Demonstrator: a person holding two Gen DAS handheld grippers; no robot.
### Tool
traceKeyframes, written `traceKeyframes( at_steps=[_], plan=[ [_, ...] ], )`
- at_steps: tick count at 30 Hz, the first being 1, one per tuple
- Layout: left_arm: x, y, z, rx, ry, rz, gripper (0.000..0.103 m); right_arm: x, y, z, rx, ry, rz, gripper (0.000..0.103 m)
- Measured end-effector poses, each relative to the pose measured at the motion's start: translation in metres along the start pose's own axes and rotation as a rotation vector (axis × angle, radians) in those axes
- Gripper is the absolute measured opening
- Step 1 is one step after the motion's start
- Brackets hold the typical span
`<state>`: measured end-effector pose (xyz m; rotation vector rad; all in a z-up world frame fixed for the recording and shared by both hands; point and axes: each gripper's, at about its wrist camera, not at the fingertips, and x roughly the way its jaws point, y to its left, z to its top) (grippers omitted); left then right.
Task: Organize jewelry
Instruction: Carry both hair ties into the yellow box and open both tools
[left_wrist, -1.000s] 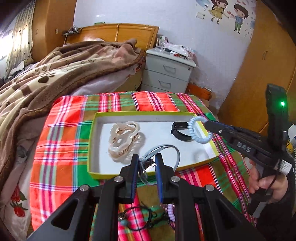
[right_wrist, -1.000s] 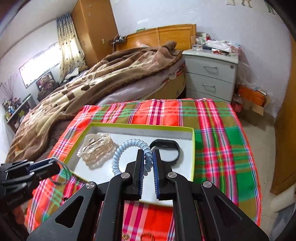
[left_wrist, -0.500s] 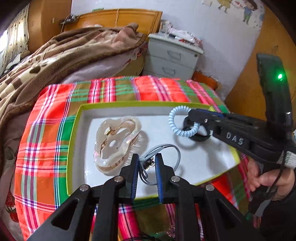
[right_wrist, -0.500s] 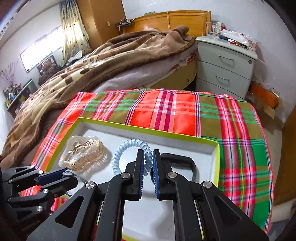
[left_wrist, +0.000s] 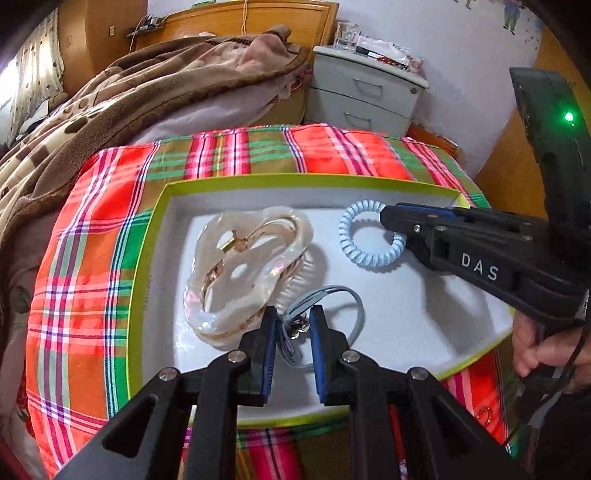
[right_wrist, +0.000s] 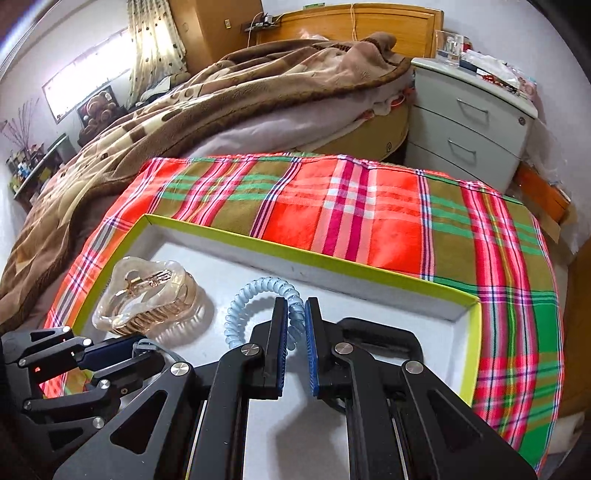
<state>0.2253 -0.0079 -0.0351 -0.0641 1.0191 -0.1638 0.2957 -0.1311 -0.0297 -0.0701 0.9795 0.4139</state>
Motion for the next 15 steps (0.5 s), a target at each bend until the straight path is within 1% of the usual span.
traceKeyframes(
  at_steps=[2,6,15],
  plan=[
    [0.000,0.002,0.000,-0.007,-0.002,-0.005,0.019,0.003,0.000,0.001,-0.005,0.007,-0.003,0.010],
    [0.001,0.004,0.000,-0.010,-0.004,0.014,0.019,0.009,0.001,0.002,-0.015,0.018,-0.017,0.010],
    [0.002,0.001,0.000,-0.005,-0.007,0.022,0.019,0.013,0.002,0.005,-0.022,0.014,-0.022,0.010]
  ],
)
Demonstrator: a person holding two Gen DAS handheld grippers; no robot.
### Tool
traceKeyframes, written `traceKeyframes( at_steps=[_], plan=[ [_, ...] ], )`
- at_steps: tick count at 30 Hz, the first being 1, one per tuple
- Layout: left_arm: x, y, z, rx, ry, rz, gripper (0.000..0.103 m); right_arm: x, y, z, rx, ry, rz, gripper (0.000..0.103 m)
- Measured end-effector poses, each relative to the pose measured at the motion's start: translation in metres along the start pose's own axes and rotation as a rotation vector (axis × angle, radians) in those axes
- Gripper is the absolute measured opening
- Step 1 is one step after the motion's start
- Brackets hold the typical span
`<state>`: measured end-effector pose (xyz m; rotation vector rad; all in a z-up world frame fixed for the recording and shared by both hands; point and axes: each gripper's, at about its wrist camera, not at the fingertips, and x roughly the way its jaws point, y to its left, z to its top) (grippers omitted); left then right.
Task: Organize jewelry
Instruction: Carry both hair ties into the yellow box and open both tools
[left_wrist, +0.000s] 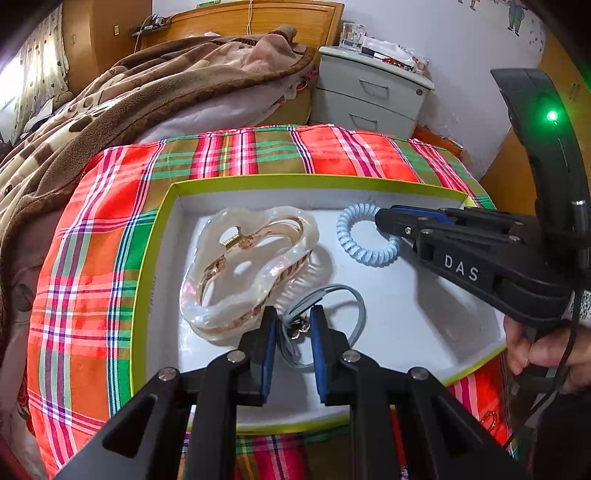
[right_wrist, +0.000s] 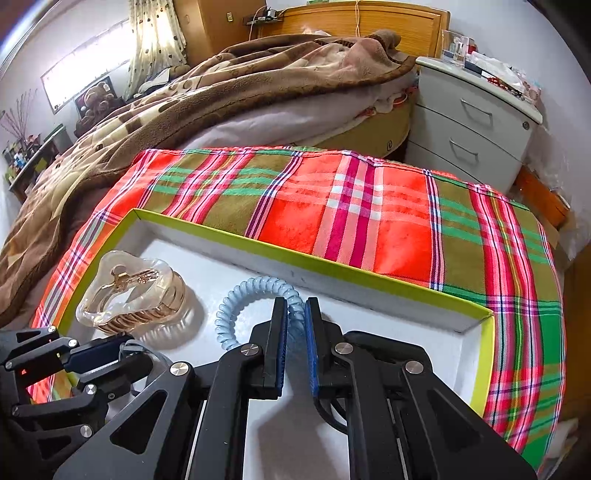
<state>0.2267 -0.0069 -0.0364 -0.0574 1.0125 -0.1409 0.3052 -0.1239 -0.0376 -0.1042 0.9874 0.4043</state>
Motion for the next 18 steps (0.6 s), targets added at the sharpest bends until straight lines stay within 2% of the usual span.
traceKeyframes(
  at_steps=[14,18],
  plan=[
    [-0.002,-0.004,-0.001,0.001,0.001,-0.009,0.033,-0.007,0.001,0.000,0.004,-0.021,-0.019,0.010],
    [-0.006,-0.005,-0.001,-0.002,-0.007,-0.004,0.035,-0.012,0.001,-0.001,0.015,-0.036,-0.017,0.014]
  ],
)
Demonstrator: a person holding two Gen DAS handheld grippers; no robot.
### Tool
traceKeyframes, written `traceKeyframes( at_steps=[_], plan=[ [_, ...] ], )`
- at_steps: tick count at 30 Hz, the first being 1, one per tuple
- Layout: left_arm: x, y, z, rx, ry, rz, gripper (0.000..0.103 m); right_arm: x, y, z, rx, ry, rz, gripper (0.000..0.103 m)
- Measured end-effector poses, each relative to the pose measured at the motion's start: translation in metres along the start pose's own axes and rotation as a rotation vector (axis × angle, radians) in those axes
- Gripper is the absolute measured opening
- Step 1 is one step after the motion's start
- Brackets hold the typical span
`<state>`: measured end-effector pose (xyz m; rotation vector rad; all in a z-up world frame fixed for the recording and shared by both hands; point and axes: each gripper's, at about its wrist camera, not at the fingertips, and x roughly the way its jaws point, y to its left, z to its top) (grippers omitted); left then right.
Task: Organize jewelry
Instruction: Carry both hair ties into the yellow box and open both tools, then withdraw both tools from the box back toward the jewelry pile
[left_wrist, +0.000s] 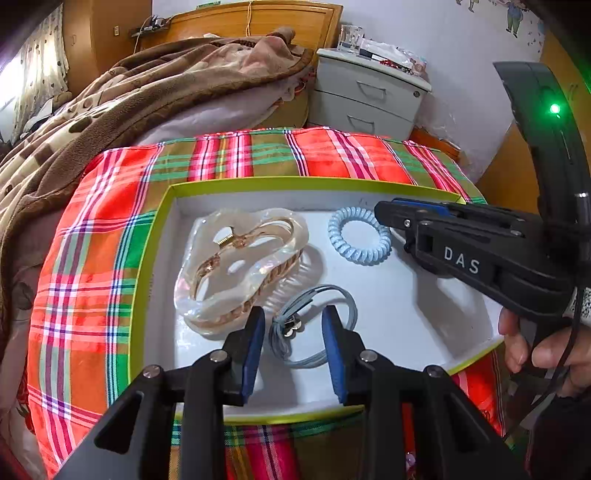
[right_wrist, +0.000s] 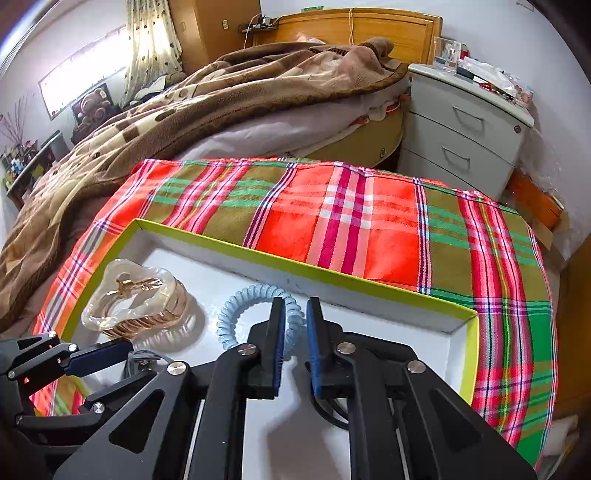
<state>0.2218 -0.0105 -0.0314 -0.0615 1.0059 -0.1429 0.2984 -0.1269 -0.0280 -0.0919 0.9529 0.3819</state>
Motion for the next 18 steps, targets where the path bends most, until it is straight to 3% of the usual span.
traceKeyframes(
  at_steps=[18],
  plan=[
    [-0.054,-0.010,-0.020,0.017,-0.072,-0.009,0.039,-0.060,0.008,-0.025,0.049,-0.102,0.014,0.016]
  ],
)
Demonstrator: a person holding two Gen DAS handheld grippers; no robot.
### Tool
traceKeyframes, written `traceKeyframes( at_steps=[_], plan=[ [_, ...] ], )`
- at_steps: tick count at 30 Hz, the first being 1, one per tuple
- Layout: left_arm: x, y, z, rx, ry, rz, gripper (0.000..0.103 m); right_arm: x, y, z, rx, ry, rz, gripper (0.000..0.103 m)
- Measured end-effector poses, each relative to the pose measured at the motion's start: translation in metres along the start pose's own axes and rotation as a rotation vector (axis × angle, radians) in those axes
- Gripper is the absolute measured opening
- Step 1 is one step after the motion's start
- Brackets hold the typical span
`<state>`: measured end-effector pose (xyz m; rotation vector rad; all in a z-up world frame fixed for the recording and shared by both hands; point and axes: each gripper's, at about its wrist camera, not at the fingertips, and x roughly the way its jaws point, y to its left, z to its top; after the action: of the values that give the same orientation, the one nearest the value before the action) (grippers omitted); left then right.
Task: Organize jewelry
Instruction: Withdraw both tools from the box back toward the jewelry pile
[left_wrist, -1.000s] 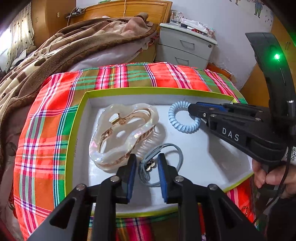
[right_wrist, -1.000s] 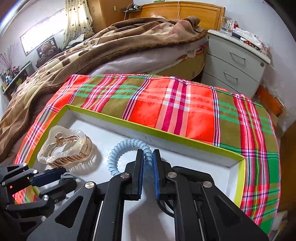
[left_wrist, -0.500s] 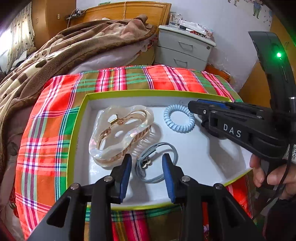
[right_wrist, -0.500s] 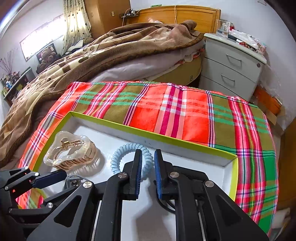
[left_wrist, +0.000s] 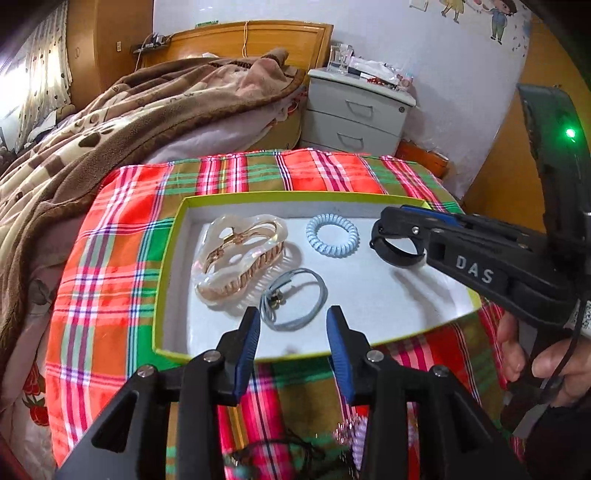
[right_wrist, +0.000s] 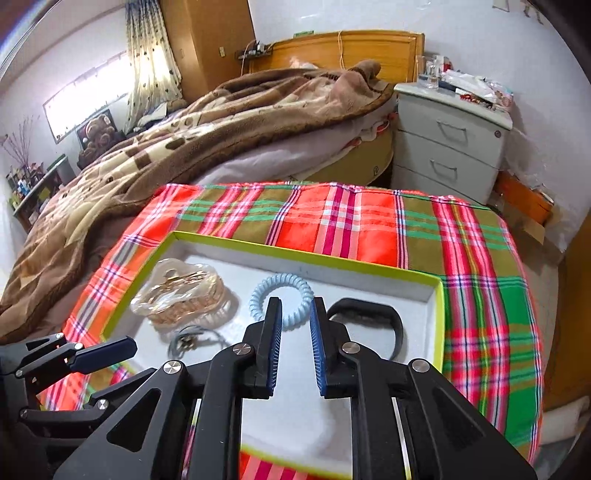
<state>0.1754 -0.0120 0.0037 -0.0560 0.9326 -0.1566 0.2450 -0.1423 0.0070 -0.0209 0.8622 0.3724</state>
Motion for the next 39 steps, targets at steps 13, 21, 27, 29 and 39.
traceKeyframes(
  at_steps=[13,21,27,29,39],
  plan=[
    [-0.046,0.012,-0.039,-0.034,-0.044,-0.026,0.040,-0.065,0.011,-0.047,0.027,-0.088,-0.003,0.031],
    [-0.058,0.030,-0.062,-0.071,-0.053,-0.047,0.040,-0.084,0.004,-0.078,0.050,-0.099,-0.032,0.031],
    [-0.056,0.045,-0.078,-0.102,-0.029,-0.034,0.041,-0.078,-0.013,-0.111,0.088,-0.030,-0.065,0.031],
    [-0.056,0.047,-0.082,-0.101,-0.025,-0.038,0.041,-0.073,-0.016,-0.121,0.091,-0.003,-0.053,0.031],
    [-0.055,0.059,-0.092,-0.121,-0.008,-0.028,0.041,-0.061,-0.008,-0.139,0.066,0.055,-0.026,0.031]
  ],
)
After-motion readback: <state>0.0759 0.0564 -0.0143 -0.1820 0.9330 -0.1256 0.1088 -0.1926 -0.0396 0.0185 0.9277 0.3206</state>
